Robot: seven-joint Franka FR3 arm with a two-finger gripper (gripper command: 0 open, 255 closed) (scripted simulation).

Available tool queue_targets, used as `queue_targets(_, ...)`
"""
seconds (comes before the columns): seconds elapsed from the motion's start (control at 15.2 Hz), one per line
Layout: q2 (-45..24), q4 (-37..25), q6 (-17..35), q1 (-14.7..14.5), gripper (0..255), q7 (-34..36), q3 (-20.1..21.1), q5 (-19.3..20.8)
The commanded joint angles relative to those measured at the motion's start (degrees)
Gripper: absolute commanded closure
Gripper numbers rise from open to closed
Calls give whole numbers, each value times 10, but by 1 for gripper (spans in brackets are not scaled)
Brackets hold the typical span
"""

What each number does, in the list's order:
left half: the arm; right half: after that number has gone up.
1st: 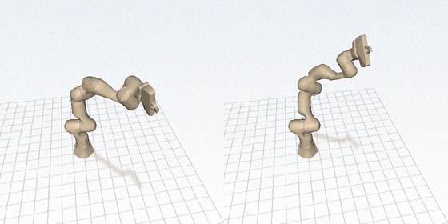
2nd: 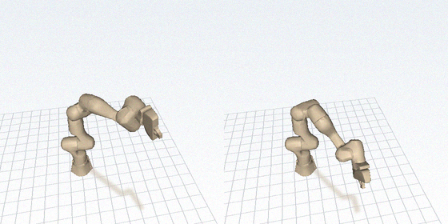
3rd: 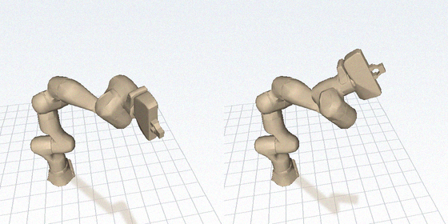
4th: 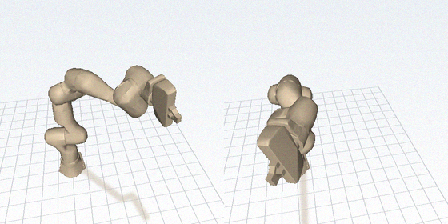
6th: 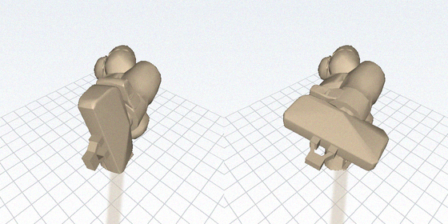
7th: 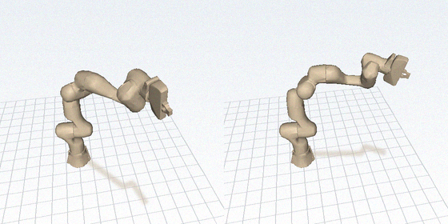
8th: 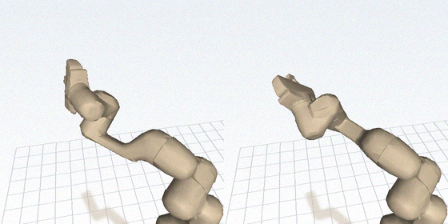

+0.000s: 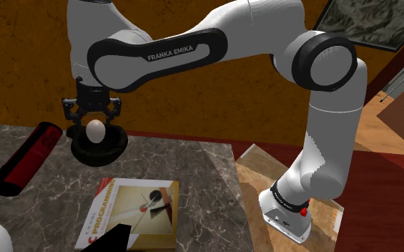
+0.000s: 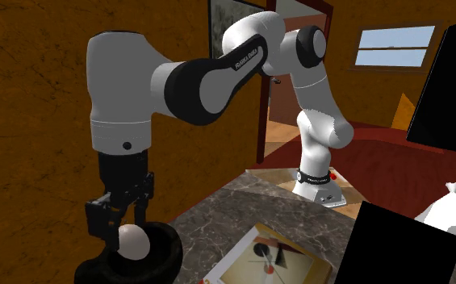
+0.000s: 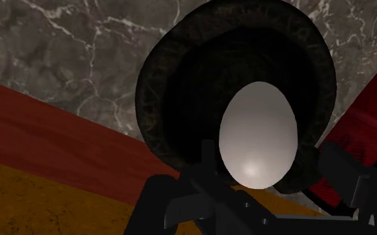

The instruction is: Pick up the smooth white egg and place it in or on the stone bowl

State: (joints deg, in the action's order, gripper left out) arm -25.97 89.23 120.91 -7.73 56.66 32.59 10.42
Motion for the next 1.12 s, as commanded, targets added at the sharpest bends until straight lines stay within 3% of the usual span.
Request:
queue_targets(0.0, 0, 0, 0, 0, 0, 0, 0, 0)
queue_targets(0.26, 0, 0, 0, 0, 0, 0, 0, 0)
queue_targets(0.53, 31, -30, -57, 10, 0, -11, 9, -18)
queue_targets(1.06, 31, -30, -57, 10, 0, -11, 9, -18)
